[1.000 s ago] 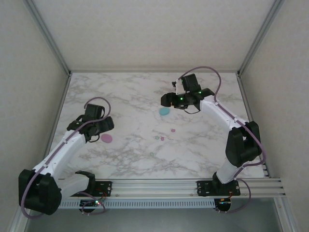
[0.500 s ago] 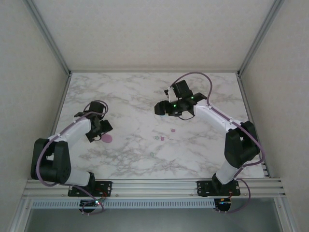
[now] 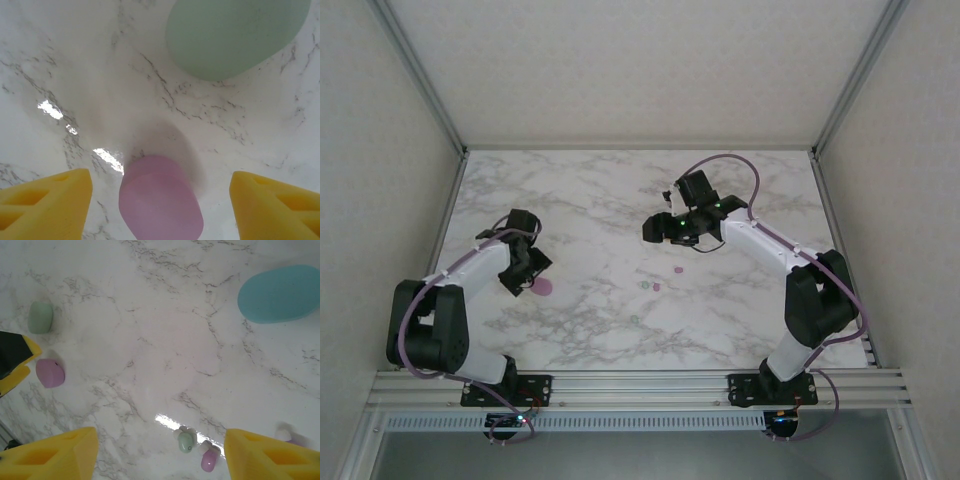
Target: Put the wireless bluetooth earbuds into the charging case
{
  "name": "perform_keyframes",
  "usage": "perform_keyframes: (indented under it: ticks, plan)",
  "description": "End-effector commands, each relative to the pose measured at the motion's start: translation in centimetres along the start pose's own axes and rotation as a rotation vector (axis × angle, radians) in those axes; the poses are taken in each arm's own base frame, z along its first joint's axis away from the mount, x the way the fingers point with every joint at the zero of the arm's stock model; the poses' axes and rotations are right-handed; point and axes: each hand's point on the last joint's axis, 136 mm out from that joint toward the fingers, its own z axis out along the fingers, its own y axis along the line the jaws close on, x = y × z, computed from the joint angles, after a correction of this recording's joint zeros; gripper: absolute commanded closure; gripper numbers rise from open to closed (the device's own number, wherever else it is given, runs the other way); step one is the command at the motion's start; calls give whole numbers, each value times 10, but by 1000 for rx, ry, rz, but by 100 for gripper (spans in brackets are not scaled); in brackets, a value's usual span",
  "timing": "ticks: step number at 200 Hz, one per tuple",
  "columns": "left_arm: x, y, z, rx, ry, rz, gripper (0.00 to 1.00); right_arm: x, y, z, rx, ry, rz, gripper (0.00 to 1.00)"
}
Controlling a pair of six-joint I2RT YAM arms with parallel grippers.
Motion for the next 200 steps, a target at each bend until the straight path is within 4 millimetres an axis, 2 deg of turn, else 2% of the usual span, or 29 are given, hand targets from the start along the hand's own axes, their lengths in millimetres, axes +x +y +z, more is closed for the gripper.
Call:
perform_keyframes:
  ticks: [1,55,127,157,200]
  plan:
    - [13,5,10,-24,69,-67,28,9,-5,3,27,21,12,32]
    - [20,4,24,-43,100,-78,37,8,-7,1,41,8,14,31]
    - [29,0,23,-34,106,-89,52,17,-15,4,64,23,33,31]
    - [37,-15,16,15,115,-97,56,18,-15,3,56,14,28,31]
    - [59,-52,5,90,118,-90,58,24,-20,5,79,-32,3,32]
